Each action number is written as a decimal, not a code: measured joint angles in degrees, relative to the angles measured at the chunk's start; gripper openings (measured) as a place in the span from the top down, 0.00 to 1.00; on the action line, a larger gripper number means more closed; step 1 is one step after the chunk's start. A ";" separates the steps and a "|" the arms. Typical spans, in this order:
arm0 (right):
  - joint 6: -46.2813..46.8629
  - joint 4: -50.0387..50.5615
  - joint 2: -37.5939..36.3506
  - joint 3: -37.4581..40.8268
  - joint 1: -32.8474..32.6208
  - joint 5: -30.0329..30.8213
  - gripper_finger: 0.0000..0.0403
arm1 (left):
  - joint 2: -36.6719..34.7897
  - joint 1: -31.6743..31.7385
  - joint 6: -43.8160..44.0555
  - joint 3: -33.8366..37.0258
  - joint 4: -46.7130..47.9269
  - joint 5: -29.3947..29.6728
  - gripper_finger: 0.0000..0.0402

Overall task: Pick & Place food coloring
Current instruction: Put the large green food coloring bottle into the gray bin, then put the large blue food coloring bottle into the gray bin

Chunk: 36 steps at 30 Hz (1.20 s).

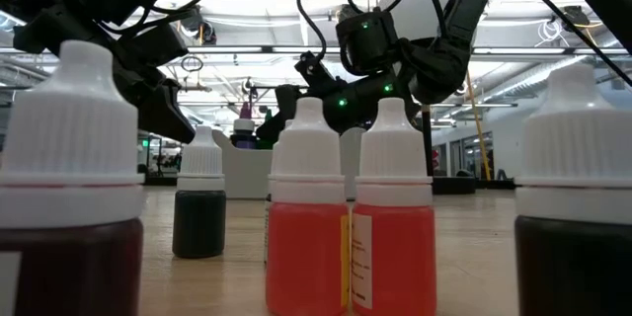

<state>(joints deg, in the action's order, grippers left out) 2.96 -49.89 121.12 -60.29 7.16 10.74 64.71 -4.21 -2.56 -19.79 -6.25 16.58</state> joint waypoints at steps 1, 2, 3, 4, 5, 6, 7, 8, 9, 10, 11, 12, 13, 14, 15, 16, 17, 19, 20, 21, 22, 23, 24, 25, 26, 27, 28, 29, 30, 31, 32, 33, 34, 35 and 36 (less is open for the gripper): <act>0.02 0.00 -0.02 0.01 0.00 0.00 0.70 | 0.00 0.00 0.02 0.00 0.03 0.01 0.98; 0.00 -0.13 -0.02 0.02 0.00 -0.01 0.70 | 0.00 0.00 0.02 0.00 0.02 0.00 0.98; 0.00 -0.41 0.00 0.04 0.00 -0.04 0.69 | 0.00 0.00 0.04 0.00 0.02 0.00 0.98; -0.02 -0.70 0.01 0.08 0.00 -0.03 0.69 | 0.00 0.00 0.04 0.00 0.03 0.00 0.98; -0.02 -1.10 0.06 0.09 -0.01 0.01 0.68 | 0.00 0.00 0.04 0.00 0.03 0.00 0.98; -0.02 -1.57 0.10 0.11 -0.10 0.04 0.68 | 0.00 0.00 0.04 0.00 0.03 0.00 0.98; -0.02 -1.91 0.11 0.13 -0.11 0.03 0.66 | 0.00 0.00 0.06 0.00 0.06 0.00 0.98; 0.00 -2.08 0.13 0.15 -0.11 0.02 0.65 | 0.00 0.00 0.13 0.00 0.12 0.00 0.98; 0.02 -2.04 0.06 0.15 -0.11 0.01 0.64 | 0.00 0.00 0.15 0.00 0.14 0.00 0.98; 0.13 -1.70 -0.20 0.15 -0.11 -0.10 0.63 | 0.00 0.00 0.15 0.00 0.12 0.00 0.98; 0.24 -1.20 -0.50 0.15 -0.11 -0.29 0.61 | 0.00 0.00 0.18 0.00 0.14 0.00 0.98; 0.24 -0.79 -0.72 0.15 -0.11 -0.37 0.60 | 0.00 0.00 0.19 0.00 0.14 0.00 0.98; 0.24 -0.43 -0.99 0.17 -0.13 -0.49 0.58 | 0.00 0.00 0.21 0.00 0.14 0.00 0.98; 0.37 -0.09 -1.28 0.20 -0.14 -0.57 0.57 | 0.00 0.00 0.21 0.00 0.14 0.00 0.98; 0.64 0.06 -1.50 0.24 -0.15 -0.57 0.56 | 0.00 0.00 0.21 0.00 0.14 0.00 0.98; 0.66 0.06 -1.57 0.26 -0.15 -0.58 0.54 | 0.00 0.00 0.23 0.00 0.12 0.00 0.98; 0.64 0.09 -1.65 0.26 -0.15 -0.65 0.53 | 0.00 0.00 0.23 0.00 0.14 0.00 0.98; -0.07 0.10 -1.70 0.27 -0.15 -0.74 0.51 | 0.00 0.00 0.23 0.00 0.14 0.00 0.98; -0.27 0.09 -1.70 0.28 -0.16 -0.72 0.50 | 0.00 0.00 0.23 0.00 0.14 0.00 0.98; -0.38 0.08 -1.70 0.28 -0.15 -0.72 0.49 | 0.00 0.00 0.23 0.00 0.14 0.00 0.98; -0.55 0.02 -1.70 0.28 -0.15 -0.71 0.48 | 0.00 0.00 0.23 0.00 0.14 0.00 0.98; -0.94 0.02 -1.70 0.28 -0.15 -0.70 0.48 | 0.00 0.00 0.23 0.00 0.14 0.00 0.98; -1.46 0.02 -1.70 0.28 -0.15 -0.68 0.47 | 0.00 0.00 0.23 0.00 0.14 0.00 0.98; -1.82 -0.06 -1.70 0.30 -0.15 -0.68 0.47 | 0.00 0.00 0.23 0.00 0.14 0.00 0.98; -1.95 -0.29 -1.72 0.31 -0.15 -0.68 0.46 | 0.00 0.00 0.23 0.00 0.14 0.00 0.98; -1.99 -0.17 -1.94 0.32 -0.15 -0.70 0.46 | 0.00 0.00 0.23 0.00 0.14 0.00 0.98; -2.16 0.11 -2.26 0.36 -0.15 -0.68 0.46 | 0.00 0.00 0.23 0.00 0.16 0.00 0.98; -2.43 0.05 -2.57 0.36 -0.15 -0.68 0.46 | 0.00 0.00 0.23 0.00 0.16 0.00 0.98; -2.87 0.30 -3.12 0.35 -0.15 -0.68 0.46 | 0.00 0.00 0.23 0.00 0.16 0.00 0.98; -3.32 0.98 -3.75 0.35 -0.15 -0.71 0.46 | 0.00 0.00 0.23 0.00 0.19 -0.02 0.98; -3.63 1.35 -4.41 0.35 -0.15 -1.05 0.46 | 0.00 0.00 0.23 0.00 0.18 -0.03 0.98; -3.67 2.12 -5.16 0.35 -0.15 -1.82 0.46 | -0.01 0.00 0.23 0.00 0.18 -0.03 0.98; -3.80 2.58 -5.78 0.35 -0.15 -2.10 0.46 | 0.00 0.00 0.23 0.00 0.22 -0.04 0.98; -4.12 2.82 -6.46 0.35 -0.15 -2.09 0.46 | 0.00 0.00 0.23 0.00 0.20 -0.04 0.98; -4.77 3.68 -7.39 0.35 -0.24 -2.06 0.46 | 0.00 0.00 0.23 0.00 0.17 -0.04 0.98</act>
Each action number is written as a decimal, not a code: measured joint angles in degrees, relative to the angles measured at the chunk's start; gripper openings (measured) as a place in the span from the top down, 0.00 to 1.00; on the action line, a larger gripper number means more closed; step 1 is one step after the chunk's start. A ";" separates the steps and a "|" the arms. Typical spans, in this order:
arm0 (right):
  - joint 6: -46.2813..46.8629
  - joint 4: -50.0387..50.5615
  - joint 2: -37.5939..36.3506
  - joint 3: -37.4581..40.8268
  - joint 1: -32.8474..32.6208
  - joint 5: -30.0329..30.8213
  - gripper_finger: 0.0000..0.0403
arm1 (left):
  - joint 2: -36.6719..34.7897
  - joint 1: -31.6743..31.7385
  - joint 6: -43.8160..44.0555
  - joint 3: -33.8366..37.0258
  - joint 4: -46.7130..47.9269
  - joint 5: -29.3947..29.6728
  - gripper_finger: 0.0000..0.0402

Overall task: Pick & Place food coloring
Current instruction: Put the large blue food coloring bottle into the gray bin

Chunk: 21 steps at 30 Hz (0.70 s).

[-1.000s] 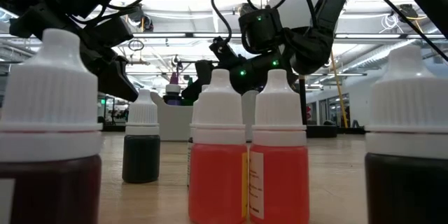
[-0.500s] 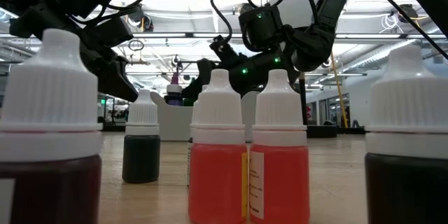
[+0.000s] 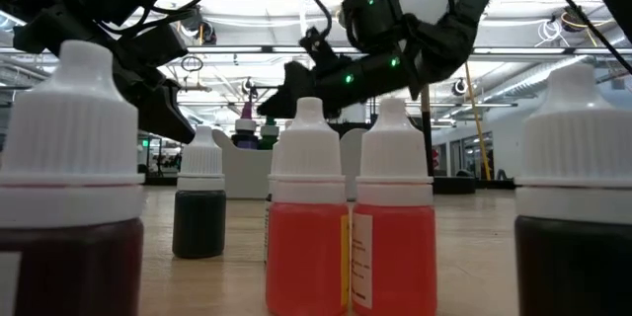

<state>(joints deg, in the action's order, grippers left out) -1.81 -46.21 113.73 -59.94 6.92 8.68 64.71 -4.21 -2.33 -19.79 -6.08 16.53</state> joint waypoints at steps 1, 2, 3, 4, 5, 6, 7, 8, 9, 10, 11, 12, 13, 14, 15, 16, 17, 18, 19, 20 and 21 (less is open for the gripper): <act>-0.79 0.46 -0.94 0.00 -0.12 0.08 0.46 | 0.00 0.00 0.00 0.00 0.02 0.01 0.98; -1.65 1.02 -2.24 0.00 -0.24 0.10 0.46 | 0.00 0.00 0.00 0.00 0.03 0.02 0.98; -2.38 2.68 -3.83 0.00 -0.34 0.11 0.46 | 0.00 0.00 0.00 0.00 0.04 0.00 0.98; -3.00 4.10 -5.52 0.00 -0.59 0.16 0.46 | 0.00 0.00 0.00 0.00 0.04 0.01 0.98; -3.52 6.10 -7.49 0.00 -0.90 0.27 0.46 | 0.00 0.00 0.00 0.00 0.05 0.02 0.98; -3.92 8.51 -9.67 0.00 -1.32 0.33 0.46 | 0.00 0.00 0.00 0.00 0.13 0.00 0.98; -4.41 11.20 -12.04 0.00 -1.83 0.28 0.47 | 0.00 0.00 0.00 0.00 0.14 0.02 0.98; -5.03 14.20 -14.46 0.00 -2.54 0.20 0.47 | 0.00 0.00 0.00 0.00 0.23 0.02 0.98; -5.38 17.43 -17.05 -0.04 -3.34 0.20 0.48 | 0.00 0.00 0.00 0.00 0.32 0.02 0.98; -5.58 21.08 -19.62 -0.07 -4.21 0.19 0.48 | 0.00 0.00 0.00 0.00 0.34 0.02 0.98; -5.58 24.67 -22.06 -0.07 -5.13 0.09 0.49 | 0.00 0.00 0.00 0.00 0.32 0.02 0.98; -5.53 27.70 -24.38 -0.06 -6.16 0.09 0.51 | 0.00 0.00 0.00 0.00 0.28 0.02 0.98; -5.46 30.09 -26.62 0.19 -7.28 0.12 0.53 | 0.00 0.00 0.00 0.00 0.28 0.02 0.98; -5.46 31.53 -28.84 0.88 -8.43 0.16 0.55 | 0.00 0.00 0.00 0.00 0.28 0.02 0.98; -5.46 32.28 -30.81 1.67 -9.65 0.18 0.58 | 0.00 0.00 0.00 0.00 0.17 0.02 0.98; -5.40 32.67 -32.70 2.60 -10.95 0.19 0.62 | 0.00 0.00 0.00 0.00 0.07 0.02 0.98; -5.37 32.68 -34.54 3.90 -12.31 0.20 0.66 | 0.00 0.00 0.00 0.00 -0.02 0.02 0.98; -5.37 32.73 -36.23 5.31 -13.61 0.25 0.70 | 0.00 0.00 0.01 0.00 -0.05 0.02 0.98; -5.36 32.85 -37.91 6.85 -15.01 0.44 0.74 | 0.00 0.00 0.00 0.00 -0.05 0.02 0.98; -5.11 32.72 -39.41 8.53 -16.41 1.06 0.78 | 0.00 0.00 0.00 0.00 -0.03 0.02 0.98; -4.81 32.71 -40.87 10.23 -17.76 2.31 0.82 | 0.00 0.00 0.02 0.00 -0.03 0.02 0.98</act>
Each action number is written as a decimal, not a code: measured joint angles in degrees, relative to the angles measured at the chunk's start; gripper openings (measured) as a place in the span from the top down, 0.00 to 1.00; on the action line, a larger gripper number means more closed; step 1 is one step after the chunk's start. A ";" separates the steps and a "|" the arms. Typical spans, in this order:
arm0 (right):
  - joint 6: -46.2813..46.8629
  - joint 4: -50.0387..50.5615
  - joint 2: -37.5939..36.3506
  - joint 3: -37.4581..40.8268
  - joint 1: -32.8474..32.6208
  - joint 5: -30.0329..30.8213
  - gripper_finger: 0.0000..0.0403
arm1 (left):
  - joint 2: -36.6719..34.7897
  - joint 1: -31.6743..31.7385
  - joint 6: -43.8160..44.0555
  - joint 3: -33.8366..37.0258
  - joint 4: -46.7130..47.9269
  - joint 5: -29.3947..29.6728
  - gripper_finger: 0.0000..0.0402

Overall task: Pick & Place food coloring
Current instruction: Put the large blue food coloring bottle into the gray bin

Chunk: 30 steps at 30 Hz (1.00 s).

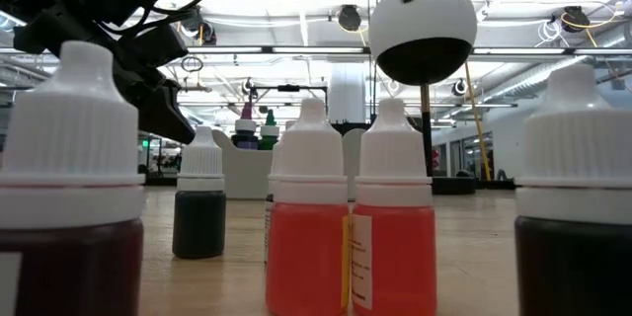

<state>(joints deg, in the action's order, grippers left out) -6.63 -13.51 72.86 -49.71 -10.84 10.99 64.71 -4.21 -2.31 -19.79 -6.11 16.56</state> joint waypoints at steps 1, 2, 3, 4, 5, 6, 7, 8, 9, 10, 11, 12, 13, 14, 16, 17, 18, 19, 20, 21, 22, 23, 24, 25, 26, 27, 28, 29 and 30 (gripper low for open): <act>0.19 -0.02 -1.38 1.93 -1.49 1.66 0.86 | 0.00 0.00 0.00 0.00 0.00 0.00 0.98; 0.19 -0.92 -2.44 4.00 -2.85 3.36 0.89 | 0.00 0.00 -0.01 0.00 0.00 0.00 0.98; 0.13 -2.04 -3.31 6.12 -4.20 5.23 0.93 | 0.00 0.00 -0.02 0.00 0.00 0.00 0.98; 0.16 -3.83 -4.17 8.51 -5.50 6.63 0.96 | 0.00 0.00 -0.01 0.00 -0.02 0.00 0.98; 0.13 -5.69 -4.86 10.94 -6.67 7.54 0.98 | 0.00 0.00 -0.02 0.00 -0.04 0.01 0.98; -0.12 -8.59 -5.19 13.37 -7.69 8.32 0.99 | 0.00 0.00 -0.02 0.00 -0.04 0.02 0.98; -0.16 -11.71 -5.45 15.77 -8.54 8.45 0.99 | 0.00 0.00 -0.02 0.00 -0.02 0.02 0.98; -0.15 -14.50 -5.83 18.30 -9.16 8.45 0.98 | 0.00 -0.02 -0.02 0.00 -0.04 0.02 0.98; -0.09 -17.65 -5.96 20.62 -9.64 8.53 0.97 | 0.00 -0.01 -0.01 0.00 -0.03 0.02 0.98; -0.09 -20.82 -5.92 22.72 -10.02 8.56 0.96 | 0.00 0.00 0.00 0.00 -0.01 0.02 0.98; -0.09 -23.87 -5.91 24.81 -10.30 8.59 0.96 | 0.00 -0.01 0.00 0.00 0.01 0.02 0.98; -0.09 -26.45 -5.94 26.87 -10.55 8.63 0.95 | -0.01 -0.02 0.00 0.00 -0.02 0.02 0.98; -0.26 -28.90 -5.92 28.66 -10.68 8.63 0.96 | -0.02 0.00 0.00 0.00 0.02 0.02 0.98; -0.39 -30.76 -5.92 30.15 -10.64 8.60 0.96 | 0.00 0.00 0.00 0.00 0.17 0.02 0.98; 0.40 -33.12 -6.31 32.68 -10.04 8.54 0.97 | -0.02 0.00 0.00 0.00 0.07 0.02 0.98; 0.53 -33.48 -6.58 33.70 -9.71 8.55 0.98 | -0.01 0.00 -0.02 0.00 0.13 0.04 0.98; 0.34 -33.45 -6.74 34.46 -9.38 8.67 0.99 | 0.00 0.00 -0.15 0.00 0.17 0.02 0.98; -0.04 -33.40 -6.97 35.15 -9.01 8.54 0.99 | -0.01 0.00 -0.21 0.00 0.14 0.04 0.98; -0.22 -33.35 -7.22 35.74 -8.58 8.46 1.00 | -0.02 0.00 -0.22 0.00 0.13 0.04 0.98; -0.33 -33.46 -7.36 36.15 -8.12 8.44 1.00 | 0.00 0.00 -0.21 0.00 0.14 0.04 0.98; -0.33 -33.58 -7.47 36.56 -7.76 8.46 0.99 | -0.01 0.00 -0.20 0.00 0.21 0.04 0.98; -0.28 -33.55 -7.52 36.98 -7.40 8.50 0.99 | -0.01 0.00 -0.20 0.00 0.26 0.04 0.98; -0.09 -33.35 -7.49 37.25 -7.13 8.42 0.99 | -0.01 0.00 -0.22 0.00 0.25 0.04 0.98; 0.10 -33.32 -7.45 37.46 -6.98 8.34 0.99 | -0.02 0.00 -0.31 0.00 0.34 0.04 0.98; 0.36 -33.42 -7.47 37.54 -6.84 8.26 0.99 | -0.02 0.00 -0.35 0.00 0.35 0.04 0.98; 0.62 -33.47 -7.47 37.55 -6.80 8.26 0.99 | -0.01 0.00 -0.30 0.00 0.32 0.04 0.98; 1.02 -33.45 -7.47 37.57 -6.79 8.26 0.99 | -0.02 0.00 -0.22 0.00 0.35 0.04 0.98; 1.27 -33.43 -7.46 37.57 -6.79 8.26 0.99 | -0.02 0.00 -0.22 0.00 0.35 0.04 0.98; 1.33 -33.44 -7.47 37.57 -6.79 8.26 0.99 | -0.01 0.00 -0.22 0.00 0.34 0.04 0.98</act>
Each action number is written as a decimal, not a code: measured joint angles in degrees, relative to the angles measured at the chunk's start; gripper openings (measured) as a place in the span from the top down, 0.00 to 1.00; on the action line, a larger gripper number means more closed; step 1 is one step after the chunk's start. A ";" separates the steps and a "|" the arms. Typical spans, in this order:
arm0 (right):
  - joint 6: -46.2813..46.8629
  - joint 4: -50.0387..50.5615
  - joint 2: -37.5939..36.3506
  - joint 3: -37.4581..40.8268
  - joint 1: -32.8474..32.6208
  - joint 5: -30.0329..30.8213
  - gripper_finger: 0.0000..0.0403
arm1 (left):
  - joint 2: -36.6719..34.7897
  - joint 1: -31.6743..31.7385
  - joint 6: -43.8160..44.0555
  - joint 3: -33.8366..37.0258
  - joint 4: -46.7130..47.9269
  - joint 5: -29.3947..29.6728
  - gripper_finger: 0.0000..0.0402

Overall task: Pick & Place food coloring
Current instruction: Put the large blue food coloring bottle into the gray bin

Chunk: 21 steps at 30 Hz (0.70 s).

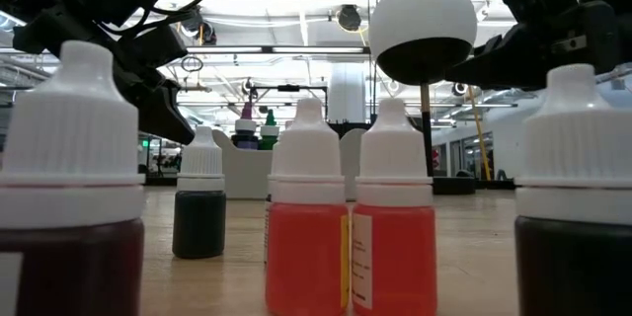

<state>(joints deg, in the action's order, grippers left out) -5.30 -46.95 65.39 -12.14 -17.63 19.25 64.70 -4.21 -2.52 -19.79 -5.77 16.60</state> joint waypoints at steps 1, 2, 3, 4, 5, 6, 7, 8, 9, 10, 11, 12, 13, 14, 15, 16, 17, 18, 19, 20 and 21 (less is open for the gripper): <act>-0.03 -0.02 0.00 0.00 0.00 0.00 0.99 | -0.01 0.00 0.00 0.00 0.01 0.00 0.98; -0.04 -0.01 0.00 0.00 0.00 0.00 0.99 | 0.01 0.00 0.00 0.00 0.01 0.00 0.98; -0.04 0.03 0.00 0.00 0.00 -0.02 0.99 | 0.01 0.00 0.00 0.00 0.00 0.00 0.98; -0.07 0.01 0.00 0.00 0.00 -0.02 0.99 | 0.01 0.00 0.00 0.00 -0.01 0.00 0.98; -0.05 0.01 0.00 0.00 0.00 -0.02 0.99 | 0.00 0.00 0.00 0.00 0.01 0.00 0.98; -0.04 0.03 0.00 0.00 0.00 -0.09 0.99 | -0.01 0.00 0.00 0.00 0.00 0.00 0.98; 0.02 0.03 0.00 0.00 0.00 -1.14 0.99 | 0.01 0.00 0.00 0.00 -0.01 0.00 0.98; 0.13 0.01 0.00 0.00 0.04 -3.12 0.99 | 0.01 0.00 0.00 0.00 0.01 0.00 0.98; 0.21 0.03 0.00 0.00 0.04 -5.68 0.99 | 0.01 0.00 0.02 0.00 0.01 0.00 0.98; 0.26 0.03 0.02 0.00 0.02 -7.91 0.99 | 0.01 0.00 0.00 0.00 -0.01 0.00 0.98; 0.30 0.03 0.02 0.00 -0.08 -9.63 0.99 | 0.01 0.00 -0.02 0.00 -0.01 0.02 0.98; 0.23 -0.01 0.02 0.00 -0.11 -10.45 0.99 | -0.01 0.00 -0.15 0.00 -0.01 0.02 0.98; 0.11 -0.21 0.02 0.00 -0.11 -10.24 0.99 | -0.01 0.00 -0.17 0.00 -0.01 0.02 0.98; 0.06 -0.58 0.02 0.00 -0.09 -9.33 0.99 | 0.00 0.00 -0.19 0.00 -0.01 0.02 0.98; 0.02 -1.12 0.02 0.00 -0.09 -7.78 0.99 | 0.00 0.00 -0.20 0.00 0.01 -0.01 0.98; 0.01 -1.48 0.02 0.00 -0.09 -6.56 0.99 | -0.01 0.00 -0.38 0.00 0.01 -0.04 0.98; 0.02 -1.51 0.02 0.00 -0.09 -5.77 0.99 | 0.00 -0.09 -1.31 0.00 -0.01 -0.18 0.98; 0.00 -1.30 0.02 0.00 -0.07 -5.74 0.99 | -0.01 -0.23 -2.89 0.00 -0.06 -0.92 0.98; 0.02 -1.22 0.05 0.00 -0.07 -5.82 0.99 | -0.01 -0.51 -4.47 0.00 -0.03 -1.92 0.98; 0.00 -1.24 0.04 0.00 -0.10 -5.94 0.99 | 0.01 -0.97 -5.90 0.00 -0.08 -3.53 0.98; 0.01 -1.28 0.04 0.00 -0.11 -5.98 0.99 | 0.01 -1.41 -7.52 0.02 -0.48 -5.79 0.98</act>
<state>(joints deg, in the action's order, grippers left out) -5.29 -48.23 65.43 -12.14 -17.74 13.27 64.71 -5.61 -10.04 -19.77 -6.25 10.81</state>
